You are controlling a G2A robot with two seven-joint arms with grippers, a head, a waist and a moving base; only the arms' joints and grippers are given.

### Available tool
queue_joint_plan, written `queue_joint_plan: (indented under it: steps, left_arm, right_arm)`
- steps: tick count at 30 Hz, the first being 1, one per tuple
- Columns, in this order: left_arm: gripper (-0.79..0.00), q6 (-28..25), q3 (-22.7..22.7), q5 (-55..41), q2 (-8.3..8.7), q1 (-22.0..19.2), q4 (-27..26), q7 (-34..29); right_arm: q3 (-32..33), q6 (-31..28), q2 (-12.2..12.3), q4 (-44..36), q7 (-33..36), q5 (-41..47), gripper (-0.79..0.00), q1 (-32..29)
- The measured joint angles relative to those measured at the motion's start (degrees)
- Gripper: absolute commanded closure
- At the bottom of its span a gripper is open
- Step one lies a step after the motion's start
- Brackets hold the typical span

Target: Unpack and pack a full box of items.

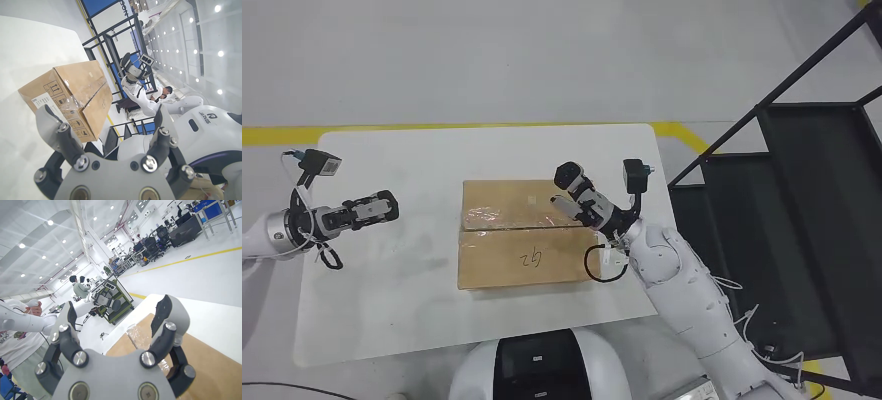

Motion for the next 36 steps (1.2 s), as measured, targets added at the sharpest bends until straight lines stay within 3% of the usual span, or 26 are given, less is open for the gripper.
queue_joint_plan:
  steps: [31, 36]
  left_arm:
    - [-0.785, 0.51, -0.04, -0.04, -0.13, 0.35, -0.84, 1.31]
    - [-0.785, -1.2, -0.77, -7.66, -0.81, 2.08, -1.55, 3.94]
  right_arm:
    - [0.0, 0.0, 0.0, 0.0, 0.0, 0.0, -0.785, 0.0]
    - [0.0, 0.0, 0.0, 0.0, 0.0, 0.0, -0.785, 0.0]
